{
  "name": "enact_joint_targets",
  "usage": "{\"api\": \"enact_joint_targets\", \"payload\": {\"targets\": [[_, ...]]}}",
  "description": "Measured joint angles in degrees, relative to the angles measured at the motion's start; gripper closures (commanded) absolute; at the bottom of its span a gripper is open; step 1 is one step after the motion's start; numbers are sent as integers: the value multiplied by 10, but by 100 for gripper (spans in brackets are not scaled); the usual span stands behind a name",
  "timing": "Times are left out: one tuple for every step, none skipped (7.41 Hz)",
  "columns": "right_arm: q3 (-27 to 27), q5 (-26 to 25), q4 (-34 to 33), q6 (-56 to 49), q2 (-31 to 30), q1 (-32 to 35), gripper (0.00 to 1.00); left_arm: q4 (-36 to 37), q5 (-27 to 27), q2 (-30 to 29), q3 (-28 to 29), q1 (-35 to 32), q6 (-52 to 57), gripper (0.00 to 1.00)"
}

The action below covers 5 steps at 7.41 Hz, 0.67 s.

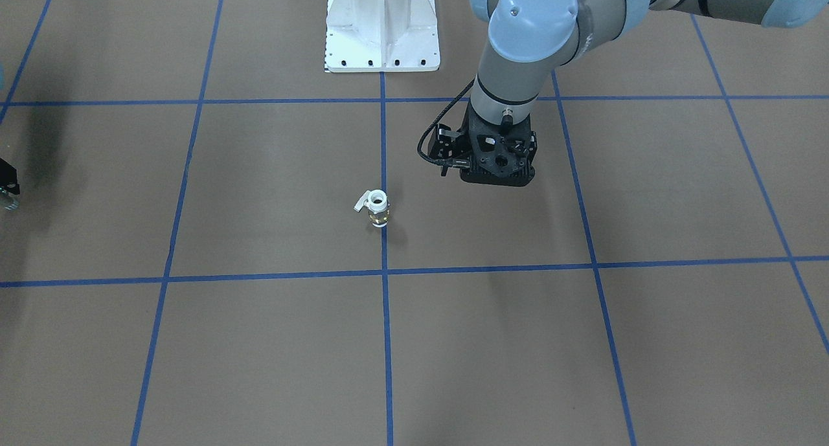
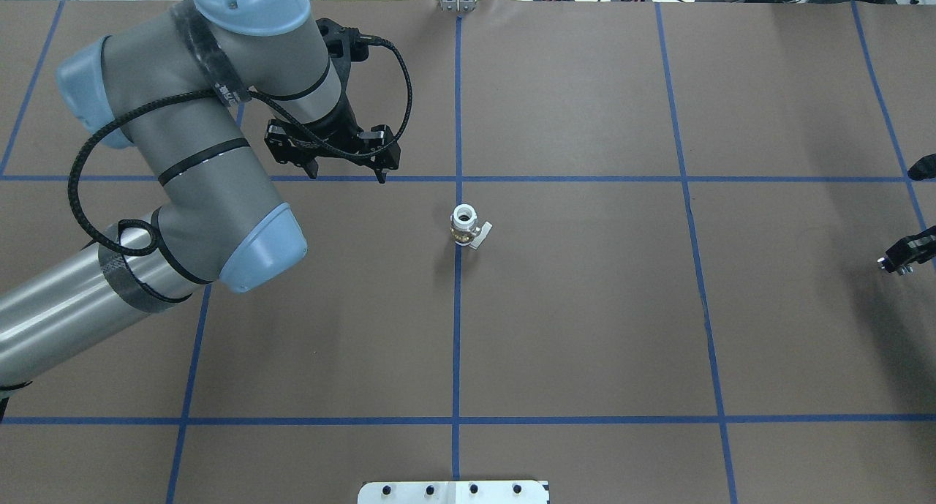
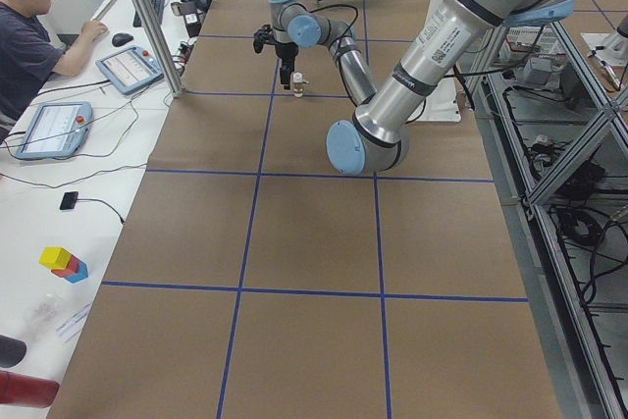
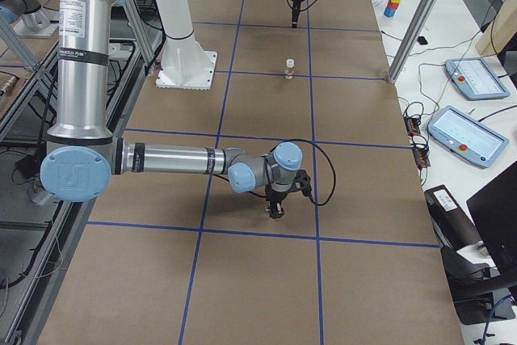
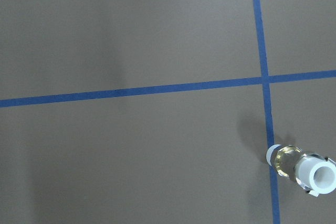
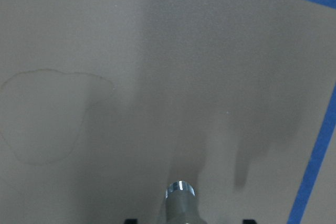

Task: Assemble PPR valve and pipe with both arms
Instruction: 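Carry the silver pipe with the right gripper toward the standing valve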

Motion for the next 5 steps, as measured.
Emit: {"api": "enact_joint_targets", "payload": {"targets": [[0, 0, 0, -1, 2, -2, 53, 0, 0, 0, 0, 0, 0, 0], [0, 0, 0, -3, 5, -4, 53, 0, 0, 0, 0, 0, -1, 0], [-1, -1, 0, -4, 7, -4, 53, 0, 0, 0, 0, 1, -1, 0], [-1, -1, 0, -5, 8, -4, 52, 0, 0, 0, 0, 2, -1, 0], [-2, -1, 0, -6, 8, -5, 52, 0, 0, 0, 1, 3, -2, 0]]}}
